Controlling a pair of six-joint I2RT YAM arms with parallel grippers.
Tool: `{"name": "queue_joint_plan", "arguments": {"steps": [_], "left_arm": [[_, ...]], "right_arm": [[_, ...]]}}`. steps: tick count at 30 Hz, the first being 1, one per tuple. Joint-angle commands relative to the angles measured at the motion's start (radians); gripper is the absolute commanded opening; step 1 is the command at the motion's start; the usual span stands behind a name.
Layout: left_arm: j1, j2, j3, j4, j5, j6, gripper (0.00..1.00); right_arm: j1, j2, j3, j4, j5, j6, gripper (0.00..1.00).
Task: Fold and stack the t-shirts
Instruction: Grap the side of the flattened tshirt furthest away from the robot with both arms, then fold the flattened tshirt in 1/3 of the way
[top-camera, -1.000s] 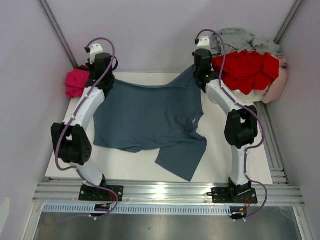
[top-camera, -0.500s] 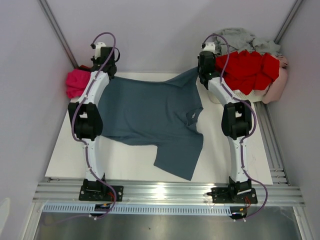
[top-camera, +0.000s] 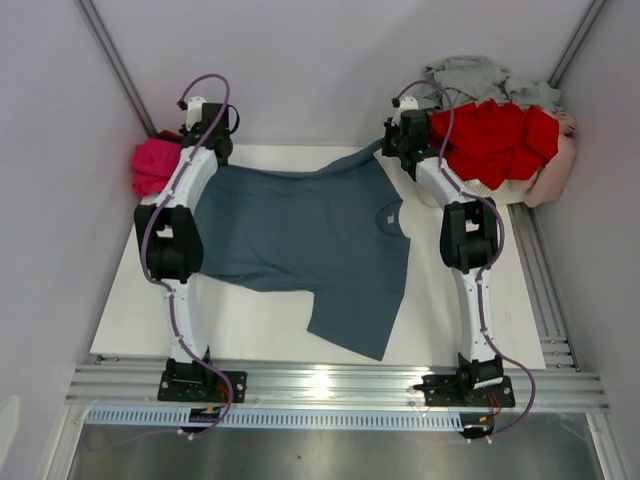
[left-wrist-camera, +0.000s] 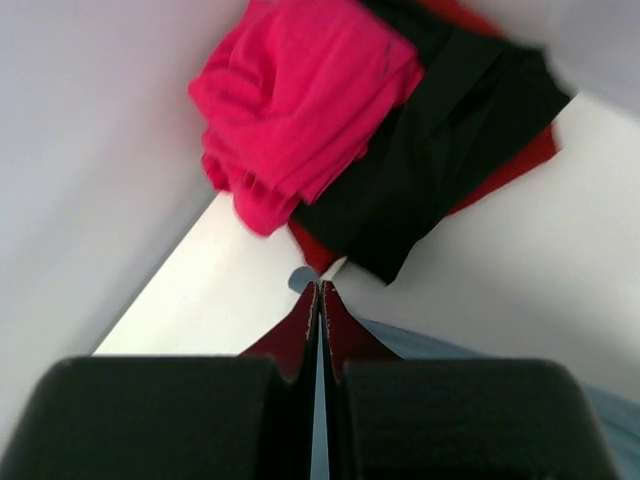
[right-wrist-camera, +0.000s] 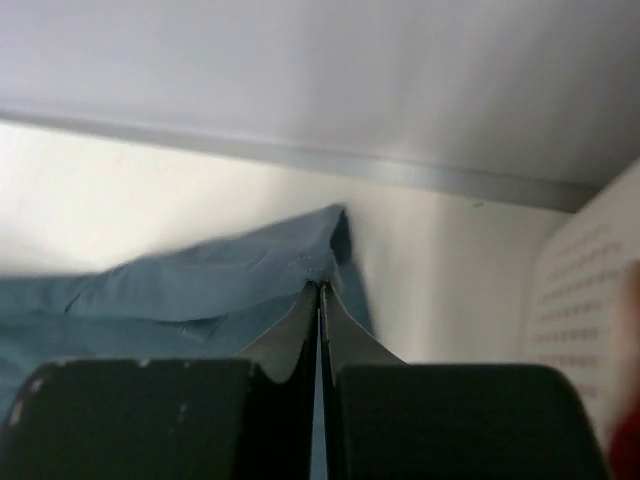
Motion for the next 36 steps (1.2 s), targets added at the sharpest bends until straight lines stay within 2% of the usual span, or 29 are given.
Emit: {"name": "queue_joint_plan", "arguments": {"steps": [1,6,13,25,30,36], "left_arm": [[0.01,-0.085,-0.08,0.001,-0.068,-0.054,0.0],[0.012,-0.154,-0.197,0.024,-0.079,-0.077,0.0],[0.01,-0.226,-0.272,0.006,-0.056,-0.134,0.0],[0.01,-0.303,-0.321,-0.023,-0.044,-0.146,0.0],[-0.005,-0.323,-0.317,-0.019,-0.038,-0.134,0.0],[-0.03,-0.357,-0.375,-0.017,-0.024,-0.143,0.0]], "right_arm": [[0.016,0.01,0.008,-0.004,-0.129,-0.004,0.0],[0.027,-0.013,-0.028,-0.021,-0.108,-0.026,0.0],[0.039,-0.059,-0.034,-0.042,-0.08,-0.053,0.0],[0.079,-0.205,-0.127,-0.052,0.076,-0.144,0.0],[0.091,-0.257,-0.129,-0.067,0.085,-0.164,0.0],[0.142,-0.335,-0.225,-0.075,0.161,-0.196,0.0]]}}
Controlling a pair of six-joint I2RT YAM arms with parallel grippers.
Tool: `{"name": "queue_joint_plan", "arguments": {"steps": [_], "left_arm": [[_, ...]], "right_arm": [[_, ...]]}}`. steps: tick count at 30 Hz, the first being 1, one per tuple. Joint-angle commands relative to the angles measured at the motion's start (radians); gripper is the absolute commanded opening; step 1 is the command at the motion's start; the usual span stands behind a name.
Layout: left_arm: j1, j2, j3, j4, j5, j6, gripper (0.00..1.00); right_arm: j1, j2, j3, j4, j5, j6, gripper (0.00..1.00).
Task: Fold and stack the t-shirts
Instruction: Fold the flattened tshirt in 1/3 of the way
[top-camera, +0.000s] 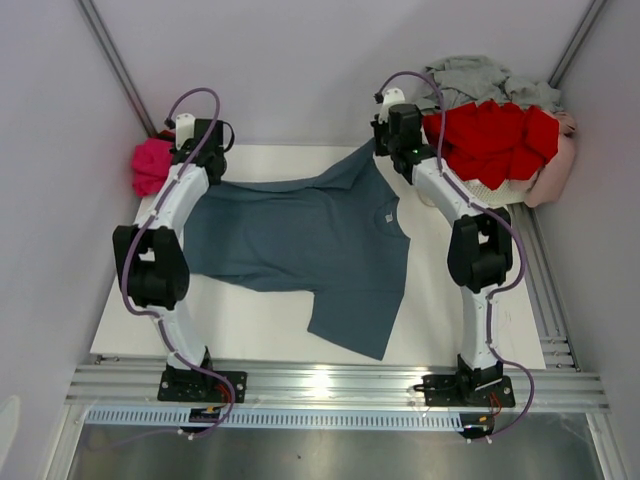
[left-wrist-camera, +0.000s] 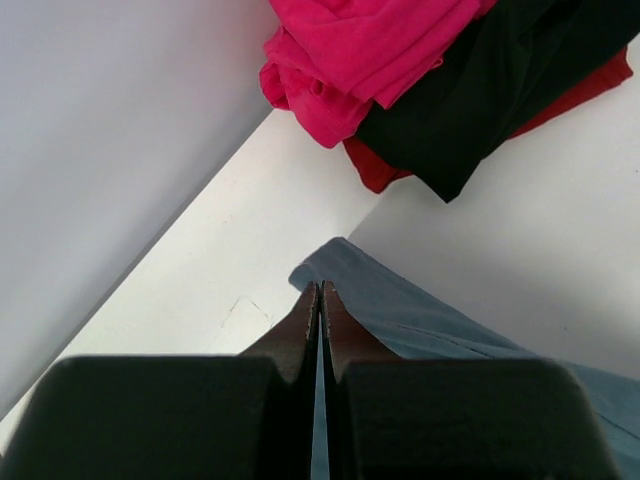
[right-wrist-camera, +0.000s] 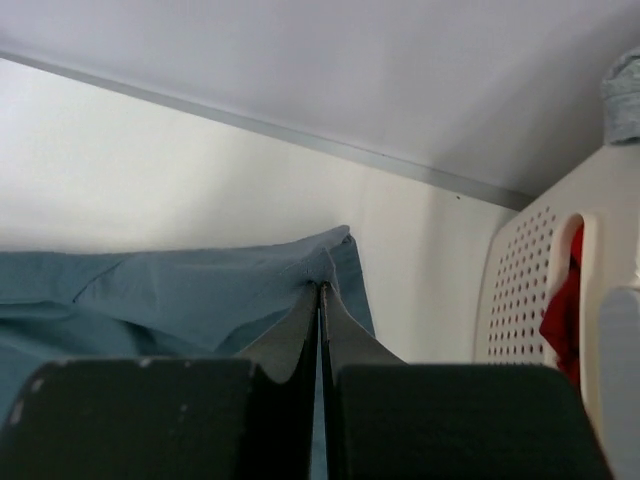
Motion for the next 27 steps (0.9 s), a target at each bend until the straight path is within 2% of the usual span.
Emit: {"name": "queue_joint_plan", "arguments": {"steps": [1,12,19,27], "left_arm": [[-0.018,-0.08,-0.021,0.011,0.006,-0.015,0.0],[-0.023,-0.146,-0.09,0.018,0.006,-0.02,0.0],[-0.023,-0.177,-0.101,0.014,0.009,-0.02,0.0],[-0.023,-0.23,-0.151,0.043,0.005,-0.012,0.0]], "right_arm": [[0.041,-0.085,-0.069,0.005,0.07,-0.042,0.0],[0.072,-0.221,-0.254,0.006,0.145,0.054,0.0],[0.095,-0.264,-0.221,-0.032,0.171,0.041,0.0],[0.101,-0.33,-0.175,-0.115,0.131,0.063,0.0]]}}
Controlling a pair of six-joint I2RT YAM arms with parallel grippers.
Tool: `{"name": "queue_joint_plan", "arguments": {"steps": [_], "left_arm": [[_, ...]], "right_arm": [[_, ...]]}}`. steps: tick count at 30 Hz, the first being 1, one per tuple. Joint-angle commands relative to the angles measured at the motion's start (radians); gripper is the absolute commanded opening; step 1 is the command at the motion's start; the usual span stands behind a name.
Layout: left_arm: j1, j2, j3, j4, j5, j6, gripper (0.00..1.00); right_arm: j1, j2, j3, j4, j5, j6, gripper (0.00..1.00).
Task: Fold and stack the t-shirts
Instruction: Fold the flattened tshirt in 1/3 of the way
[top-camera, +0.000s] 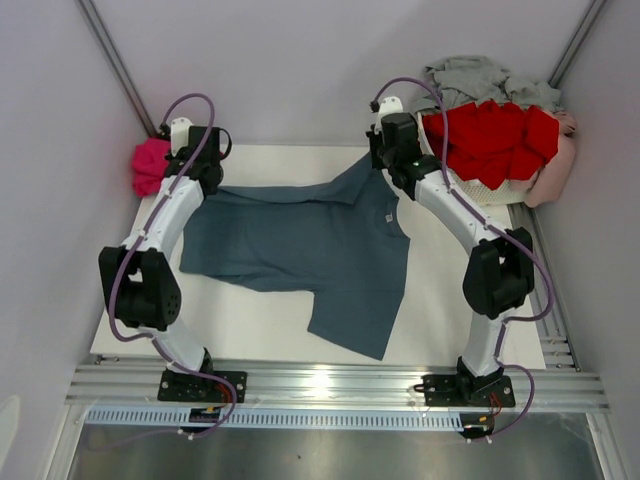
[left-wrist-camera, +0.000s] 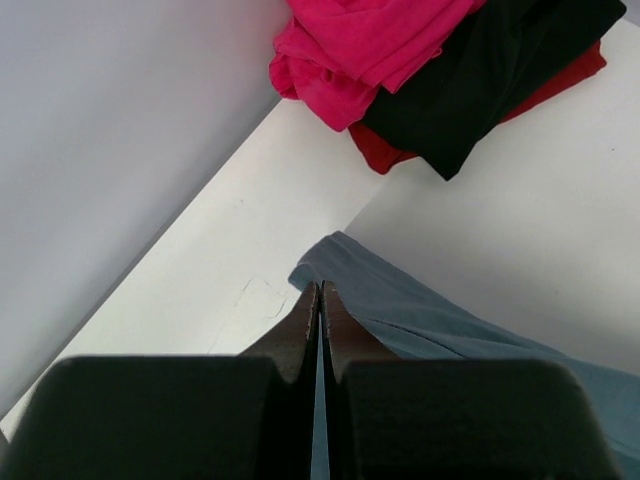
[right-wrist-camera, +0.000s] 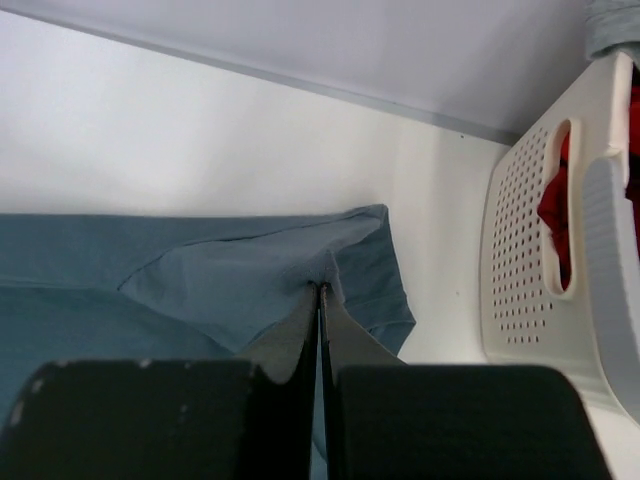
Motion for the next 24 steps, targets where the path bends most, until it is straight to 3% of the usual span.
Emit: {"name": "queue_joint_plan", "arguments": {"steps": [1,8,24], "left_arm": [[-0.003,-0.077,-0.04,0.036,-0.018,-0.013,0.0],[-0.003,-0.085,-0.091,0.03,-0.01,-0.039,0.0],[-0.003,-0.072,-0.082,0.024,-0.001,-0.036,0.0]], "right_arm": [[0.007,-0.093,0.034,-0.047,-0.012,0.048,0.0],[0.068,-0.168,-0.242,-0.022,0.069,0.087,0.0],[0.148,-0.168,-0.377,-0.053,0.204,0.147,0.0]]}}
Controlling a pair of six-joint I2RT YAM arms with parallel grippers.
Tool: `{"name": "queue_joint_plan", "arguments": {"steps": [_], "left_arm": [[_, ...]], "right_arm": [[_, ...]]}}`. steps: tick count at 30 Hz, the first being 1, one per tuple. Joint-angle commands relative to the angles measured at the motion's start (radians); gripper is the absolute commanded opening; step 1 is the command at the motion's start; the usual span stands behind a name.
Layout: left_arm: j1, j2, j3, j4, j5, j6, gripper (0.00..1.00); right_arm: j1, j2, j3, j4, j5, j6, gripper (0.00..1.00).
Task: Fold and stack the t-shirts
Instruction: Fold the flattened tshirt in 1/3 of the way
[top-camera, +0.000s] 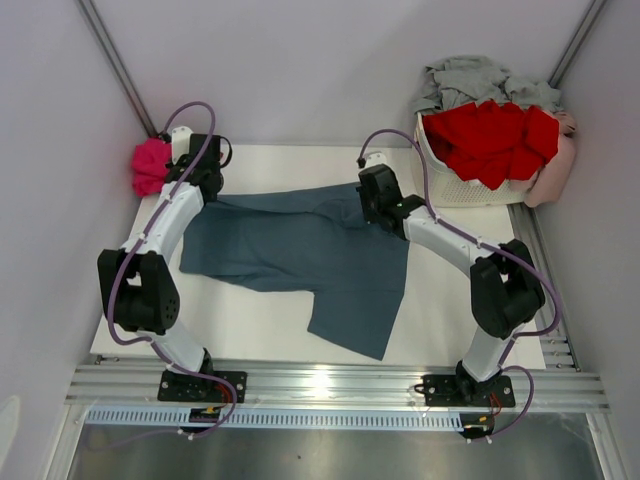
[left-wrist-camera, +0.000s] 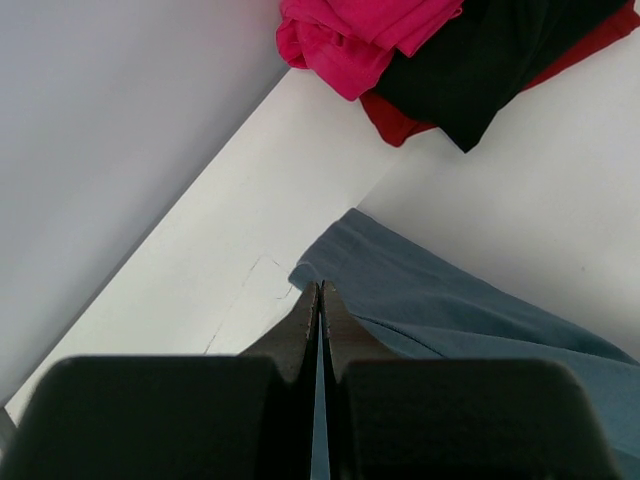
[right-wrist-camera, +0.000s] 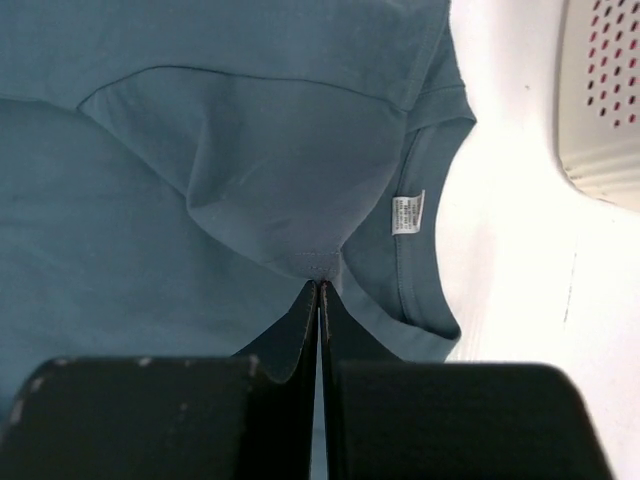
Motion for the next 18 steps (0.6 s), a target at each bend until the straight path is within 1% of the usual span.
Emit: {"name": "queue_joint_plan", "arguments": {"steps": [1,6,7,8,9,10,12,13,15,18], "left_arm": [[-0.002,-0.027,0.007,0.023,-0.004,-0.019,0.0],[-0.003,-0.03,-0.017,0.008,-0.026,-0.037,0.01],[-0.003,-0.03,-0.025,-0.012,-0.046,-0.06,0.0],[0.0,-0.029,-0.023,-0.07,-0.078,-0.128,0.0],[0.003,-0.027,-0.025,-0.093,-0.077,-0.158,0.0],[0.005,-0.027,-0.035,-0.103,-0.045,-0.172,0.0],[0.008,-0.022,-0.066,-0.097,-0.025,-0.181,0.0],[0.015,-0.018,-0.069,-0.103,-0.012,-0.212,0.01],[0.049,-0.004,-0.068,-0.15,0.035,-0.246,0.0],[0.077,0.016,-0.086,-0.175,0.061,-0.27,0.0]], "right_arm": [[0.012,-0.018,-0.002,0.007,0.091,0.018,0.0],[0.013,-0.051,-0.033,0.004,0.215,0.033,0.0],[0.013,-0.058,-0.04,-0.004,0.226,0.048,0.0],[0.013,-0.065,-0.055,-0.007,0.234,0.057,0.0],[0.012,-0.073,-0.068,-0.006,0.245,0.067,0.0],[0.012,-0.079,-0.082,0.002,0.249,0.079,0.0],[0.007,-0.081,-0.118,0.005,0.263,0.111,0.0],[0.003,-0.081,-0.126,0.001,0.272,0.126,0.0],[-0.01,-0.09,-0.164,0.001,0.288,0.154,0.0],[-0.057,-0.105,-0.226,0.017,0.269,0.208,0.0]]}}
